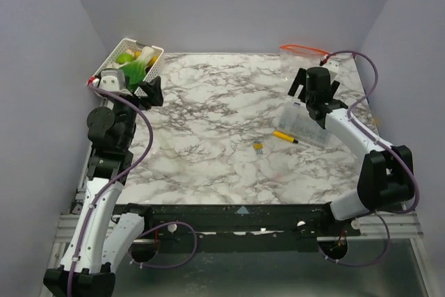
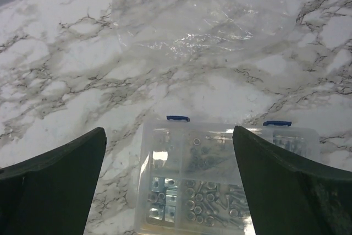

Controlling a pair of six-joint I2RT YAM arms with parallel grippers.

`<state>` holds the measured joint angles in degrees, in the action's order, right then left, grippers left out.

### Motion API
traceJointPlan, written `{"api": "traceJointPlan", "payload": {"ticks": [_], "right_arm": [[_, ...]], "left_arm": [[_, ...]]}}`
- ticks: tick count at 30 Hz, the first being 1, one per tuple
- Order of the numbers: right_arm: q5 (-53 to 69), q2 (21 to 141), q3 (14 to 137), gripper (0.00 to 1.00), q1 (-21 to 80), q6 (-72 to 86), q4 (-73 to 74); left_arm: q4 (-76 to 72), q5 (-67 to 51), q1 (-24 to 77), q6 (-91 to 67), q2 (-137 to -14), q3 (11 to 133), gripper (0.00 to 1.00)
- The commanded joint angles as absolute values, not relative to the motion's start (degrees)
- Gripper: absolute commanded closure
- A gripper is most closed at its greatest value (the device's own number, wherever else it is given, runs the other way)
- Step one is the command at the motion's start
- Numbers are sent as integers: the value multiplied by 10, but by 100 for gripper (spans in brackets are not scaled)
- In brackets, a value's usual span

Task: Place the food in the zip-top bag and seal the zipper
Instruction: Move the zipper food storage bag to the center of the board.

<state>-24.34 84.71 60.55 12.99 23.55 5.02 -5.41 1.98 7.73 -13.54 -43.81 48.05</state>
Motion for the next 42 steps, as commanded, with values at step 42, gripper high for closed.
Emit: {"api": "traceJointPlan", "payload": {"ticks": [42], "right_arm": [[-106, 1427, 1144, 29, 71, 109, 112]], "left_arm": [[18, -143, 123, -148, -507, 504, 1]]}}
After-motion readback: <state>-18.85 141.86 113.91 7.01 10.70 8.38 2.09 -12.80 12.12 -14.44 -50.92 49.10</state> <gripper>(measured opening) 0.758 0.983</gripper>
